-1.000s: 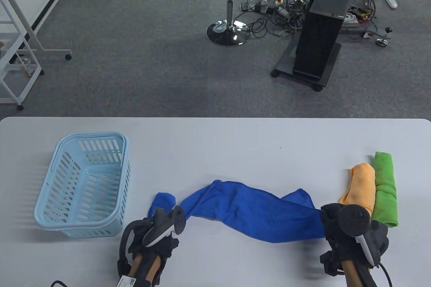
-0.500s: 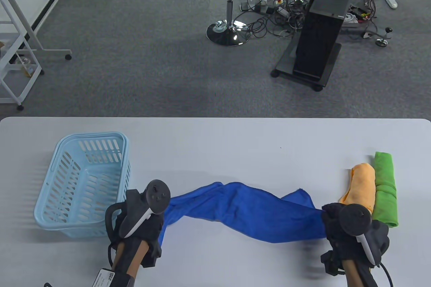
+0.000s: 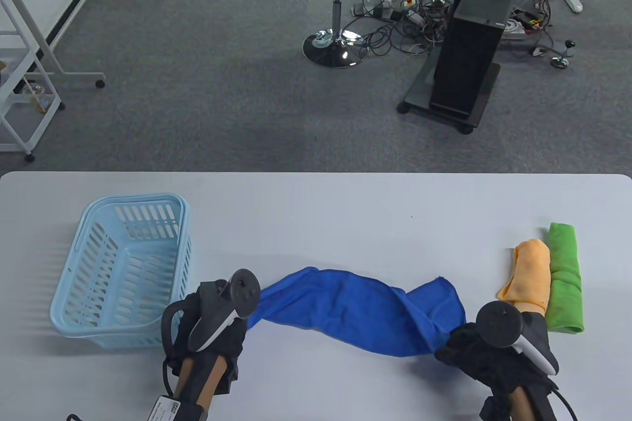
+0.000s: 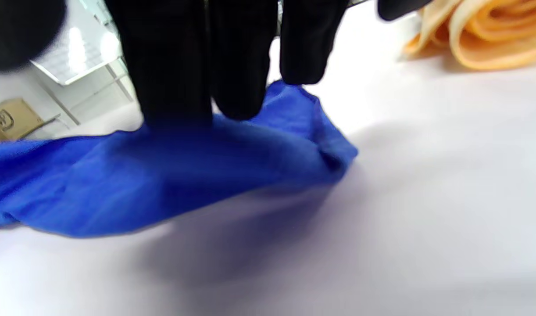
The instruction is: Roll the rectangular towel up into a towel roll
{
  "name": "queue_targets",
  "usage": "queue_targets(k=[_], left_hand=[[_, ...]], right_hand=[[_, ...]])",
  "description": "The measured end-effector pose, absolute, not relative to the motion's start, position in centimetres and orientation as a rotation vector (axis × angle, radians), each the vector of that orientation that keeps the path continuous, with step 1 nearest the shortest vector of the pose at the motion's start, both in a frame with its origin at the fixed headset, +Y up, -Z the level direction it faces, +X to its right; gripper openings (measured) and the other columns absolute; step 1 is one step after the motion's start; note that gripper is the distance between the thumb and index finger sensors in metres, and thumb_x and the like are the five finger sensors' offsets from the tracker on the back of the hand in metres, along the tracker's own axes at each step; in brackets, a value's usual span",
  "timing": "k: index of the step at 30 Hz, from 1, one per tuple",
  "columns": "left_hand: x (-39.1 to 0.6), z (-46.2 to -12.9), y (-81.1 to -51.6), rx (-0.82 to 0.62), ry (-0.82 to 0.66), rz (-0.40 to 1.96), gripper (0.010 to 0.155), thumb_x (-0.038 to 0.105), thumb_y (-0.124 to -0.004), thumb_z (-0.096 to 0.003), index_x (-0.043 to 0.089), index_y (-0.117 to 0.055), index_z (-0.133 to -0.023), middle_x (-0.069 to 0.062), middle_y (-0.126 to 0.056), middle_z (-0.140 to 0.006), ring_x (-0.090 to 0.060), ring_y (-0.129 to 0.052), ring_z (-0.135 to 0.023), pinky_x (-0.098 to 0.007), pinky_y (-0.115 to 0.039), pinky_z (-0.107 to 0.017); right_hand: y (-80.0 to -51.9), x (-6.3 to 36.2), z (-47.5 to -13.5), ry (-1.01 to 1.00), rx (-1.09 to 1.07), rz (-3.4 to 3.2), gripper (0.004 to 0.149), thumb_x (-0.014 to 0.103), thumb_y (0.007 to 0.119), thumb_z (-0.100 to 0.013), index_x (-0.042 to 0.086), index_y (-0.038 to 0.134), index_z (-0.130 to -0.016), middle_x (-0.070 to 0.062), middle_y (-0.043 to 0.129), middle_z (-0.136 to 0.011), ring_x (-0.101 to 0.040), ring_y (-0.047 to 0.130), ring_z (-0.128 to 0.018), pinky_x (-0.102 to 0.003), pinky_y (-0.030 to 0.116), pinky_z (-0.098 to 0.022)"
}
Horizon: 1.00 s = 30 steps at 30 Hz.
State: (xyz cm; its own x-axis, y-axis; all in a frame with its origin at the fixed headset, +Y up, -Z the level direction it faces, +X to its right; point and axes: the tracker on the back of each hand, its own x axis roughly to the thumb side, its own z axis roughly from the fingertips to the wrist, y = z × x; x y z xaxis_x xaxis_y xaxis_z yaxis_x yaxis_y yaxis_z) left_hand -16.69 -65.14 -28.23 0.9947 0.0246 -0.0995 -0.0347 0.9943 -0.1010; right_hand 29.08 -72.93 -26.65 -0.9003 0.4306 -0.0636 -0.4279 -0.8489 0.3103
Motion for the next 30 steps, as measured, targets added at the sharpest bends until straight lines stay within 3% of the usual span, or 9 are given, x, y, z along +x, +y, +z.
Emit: queue_targets(k=[3, 5, 13, 18, 20, 23, 25, 28, 30], left_hand=[[-16.5, -28.0, -65.8, -0.101, 0.092, 0.007, 0.041, 0.045, -0.084, -0.0382, 0.030, -0.091, -0.076, 0.000, -0.100, -0.053, -0.027, -0.102, -0.066, -0.056, -0.076, -0.059], [-16.4, -27.9, -66.0, -0.111, 0.082, -0.006, 0.041, 0.044, -0.082, -0.0389, 0.030, -0.089, -0.077, 0.002, -0.105, -0.055, -0.027, -0.105, -0.066, -0.055, -0.077, -0.058], [-15.7, -28.0, -65.2, -0.111, 0.074, -0.015, 0.043, 0.039, -0.083, -0.0385, 0.027, -0.085, -0.080, 0.002, -0.108, -0.057, -0.026, -0.106, -0.066, -0.054, -0.077, -0.058], [-15.6, -28.6, -64.2, -0.128, 0.081, 0.019, 0.044, 0.036, -0.084, -0.0394, 0.027, -0.083, -0.082, 0.002, -0.106, -0.062, -0.027, -0.104, -0.070, -0.055, -0.075, -0.060], [-15.6, -29.0, -64.1, -0.138, 0.080, 0.030, 0.044, 0.034, -0.084, -0.0398, 0.028, -0.082, -0.083, 0.002, -0.105, -0.065, -0.027, -0.103, -0.071, -0.055, -0.075, -0.060], [-15.7, -29.6, -64.1, -0.153, 0.072, 0.049, 0.046, 0.031, -0.085, -0.0403, 0.031, -0.079, -0.086, 0.004, -0.102, -0.072, -0.027, -0.101, -0.075, -0.056, -0.074, -0.061], [-15.7, -29.9, -64.1, -0.182, 0.060, 0.042, 0.051, 0.029, -0.087, -0.0401, 0.037, -0.078, -0.090, 0.005, -0.100, -0.077, -0.026, -0.100, -0.078, -0.055, -0.075, -0.062], [-15.9, -30.3, -63.7, -0.190, 0.081, 0.017, 0.058, 0.027, -0.087, -0.0403, 0.032, -0.076, -0.097, -0.002, -0.094, -0.079, -0.030, -0.096, -0.076, -0.057, -0.073, -0.063], [-16.1, -30.5, -62.9, -0.167, 0.105, -0.021, 0.050, 0.028, -0.087, -0.0402, 0.030, -0.087, -0.090, -0.003, -0.092, -0.077, -0.030, -0.096, -0.073, -0.057, -0.073, -0.062]], right_hand=[[-72.5, 30.1, -26.9, 0.209, -0.168, 2.618, 0.062, 0.057, 0.073, -0.031, 0.016, 0.098, -0.069, -0.010, 0.085, -0.087, -0.036, 0.077, -0.089, -0.069, 0.048, -0.067], [-72.4, 30.2, -27.5, 0.181, -0.289, 2.627, 0.060, 0.053, 0.075, -0.033, 0.015, 0.094, -0.075, -0.011, 0.084, -0.088, -0.036, 0.079, -0.087, -0.067, 0.051, -0.066], [-75.1, 29.2, -35.0, 0.343, -0.670, 2.801, 0.055, 0.042, 0.078, -0.033, 0.019, 0.087, -0.081, -0.010, 0.080, -0.089, -0.036, 0.085, -0.082, -0.064, 0.055, -0.066], [-77.9, 28.4, -38.8, 0.502, -0.771, 2.869, 0.072, 0.043, 0.080, -0.032, 0.024, 0.062, -0.100, -0.011, 0.056, -0.102, -0.037, 0.065, -0.093, -0.065, 0.045, -0.070], [-78.6, 28.0, -39.5, 0.491, -0.781, 2.896, 0.073, 0.043, 0.082, -0.030, 0.023, 0.061, -0.098, -0.010, 0.050, -0.101, -0.035, 0.057, -0.094, -0.065, 0.041, -0.071], [-78.4, 27.4, -40.4, 0.331, -0.731, 2.935, 0.043, 0.033, 0.086, -0.028, 0.020, 0.086, -0.069, -0.005, 0.070, -0.087, -0.032, 0.070, -0.085, -0.063, 0.046, -0.069], [-77.6, 28.0, -40.3, 0.419, -0.721, 2.916, 0.042, 0.034, 0.085, -0.029, 0.024, 0.086, -0.070, -0.003, 0.074, -0.087, -0.028, 0.077, -0.083, -0.062, 0.049, -0.069], [-75.5, 29.2, -39.6, 0.313, -0.784, 2.742, 0.044, 0.032, 0.085, -0.030, 0.023, 0.085, -0.072, -0.005, 0.073, -0.088, -0.029, 0.081, -0.079, -0.062, 0.051, -0.068], [-72.8, 30.2, -38.8, 0.269, -0.774, 2.742, 0.044, 0.033, 0.084, -0.030, 0.024, 0.083, -0.074, -0.005, 0.073, -0.089, -0.027, 0.083, -0.076, -0.060, 0.053, -0.068]])
